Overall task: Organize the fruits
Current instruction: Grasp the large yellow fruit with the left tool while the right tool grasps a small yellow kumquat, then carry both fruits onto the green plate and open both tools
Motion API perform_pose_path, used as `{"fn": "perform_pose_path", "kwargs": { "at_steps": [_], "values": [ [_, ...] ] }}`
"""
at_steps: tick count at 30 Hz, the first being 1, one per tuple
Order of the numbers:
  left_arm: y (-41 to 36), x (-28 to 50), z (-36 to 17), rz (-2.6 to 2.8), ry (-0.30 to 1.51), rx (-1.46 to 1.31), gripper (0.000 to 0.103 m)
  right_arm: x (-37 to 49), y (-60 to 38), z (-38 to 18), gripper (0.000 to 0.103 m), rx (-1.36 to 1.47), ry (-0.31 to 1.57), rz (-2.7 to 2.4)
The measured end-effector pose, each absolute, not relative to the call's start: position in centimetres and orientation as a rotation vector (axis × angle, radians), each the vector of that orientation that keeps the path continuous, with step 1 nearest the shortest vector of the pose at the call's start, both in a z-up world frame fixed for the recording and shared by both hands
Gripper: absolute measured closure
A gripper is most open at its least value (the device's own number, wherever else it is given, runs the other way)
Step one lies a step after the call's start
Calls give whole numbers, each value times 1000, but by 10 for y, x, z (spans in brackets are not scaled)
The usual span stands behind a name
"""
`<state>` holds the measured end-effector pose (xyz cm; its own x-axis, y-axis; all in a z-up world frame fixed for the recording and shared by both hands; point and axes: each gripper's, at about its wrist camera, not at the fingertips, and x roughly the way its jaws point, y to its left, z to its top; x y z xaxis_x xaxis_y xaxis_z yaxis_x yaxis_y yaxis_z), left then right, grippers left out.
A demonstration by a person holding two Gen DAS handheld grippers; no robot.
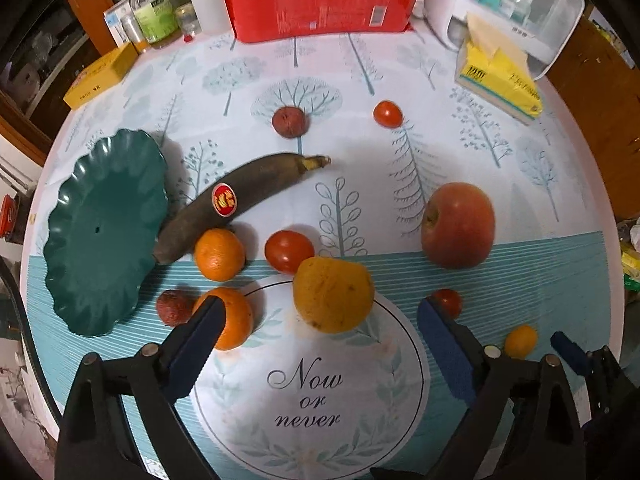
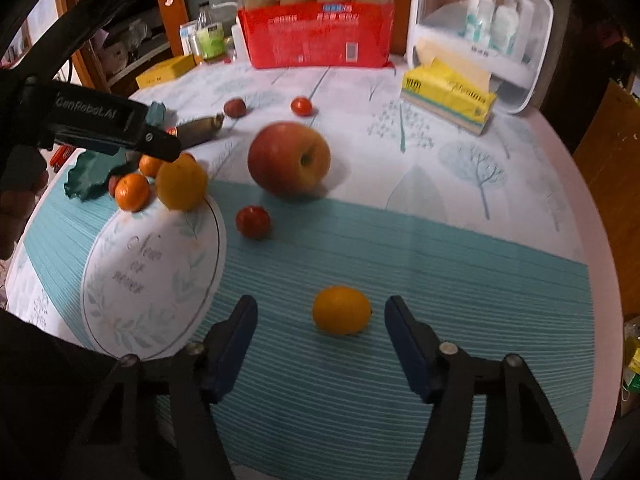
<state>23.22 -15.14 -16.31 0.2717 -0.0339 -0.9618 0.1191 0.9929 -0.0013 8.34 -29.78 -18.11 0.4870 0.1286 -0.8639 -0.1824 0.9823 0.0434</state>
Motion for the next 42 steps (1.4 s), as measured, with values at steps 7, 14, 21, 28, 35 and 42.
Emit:
{"fn": "perform_pose_path", "kwargs": {
  "at_steps": [7, 14, 21, 28, 35, 42],
  "values": [
    [-157, 241, -183, -84, 1341, 92, 9, 90, -302, -195, 51, -47, 1090, 209],
    [-158, 247, -194, -77, 1362, 87, 19, 93, -305, -198, 52, -54, 1093, 208],
    [-160, 253, -204, -80, 1380, 87, 27, 98, -308, -203, 57, -62, 1102, 196],
    [-154, 258, -215, -93, 1418, 17, 49, 99, -310, -208, 66, -33, 1125, 186],
    [-149, 257, -216, -114, 1408, -17, 54, 98, -309, -207, 66, -25, 1141, 179],
    [-137, 241, -204, -122, 1390, -49, 54, 91, -304, -205, 66, -25, 1160, 149]
  ]
}}
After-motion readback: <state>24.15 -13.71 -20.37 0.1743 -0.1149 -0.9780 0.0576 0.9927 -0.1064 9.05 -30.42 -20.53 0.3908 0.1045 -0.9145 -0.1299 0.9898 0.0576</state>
